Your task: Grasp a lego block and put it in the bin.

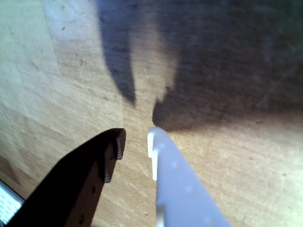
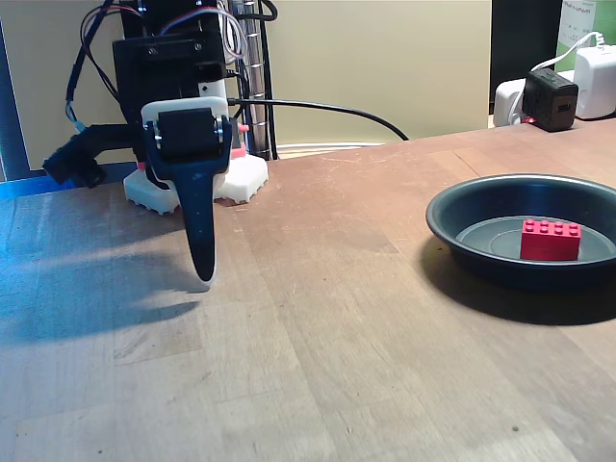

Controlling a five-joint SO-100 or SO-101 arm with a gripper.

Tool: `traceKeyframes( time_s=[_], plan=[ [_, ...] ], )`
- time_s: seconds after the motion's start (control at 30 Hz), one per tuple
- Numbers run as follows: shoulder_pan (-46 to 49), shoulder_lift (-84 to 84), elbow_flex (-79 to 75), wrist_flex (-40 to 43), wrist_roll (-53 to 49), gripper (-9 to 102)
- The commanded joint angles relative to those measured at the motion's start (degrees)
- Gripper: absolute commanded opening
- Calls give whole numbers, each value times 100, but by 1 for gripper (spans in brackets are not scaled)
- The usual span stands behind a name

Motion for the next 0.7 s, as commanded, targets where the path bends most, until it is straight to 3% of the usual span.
traceKeyframes(
  time_s=[0.0, 0.37, 0.53, 0.67],
  plan=[
    [53, 62, 193, -123, 26, 0],
    [-35, 70, 439, -360, -79, 0],
    [-9, 70, 448, -404, -809, 0],
    [35, 62, 448, -360, -483, 0]
  ],
)
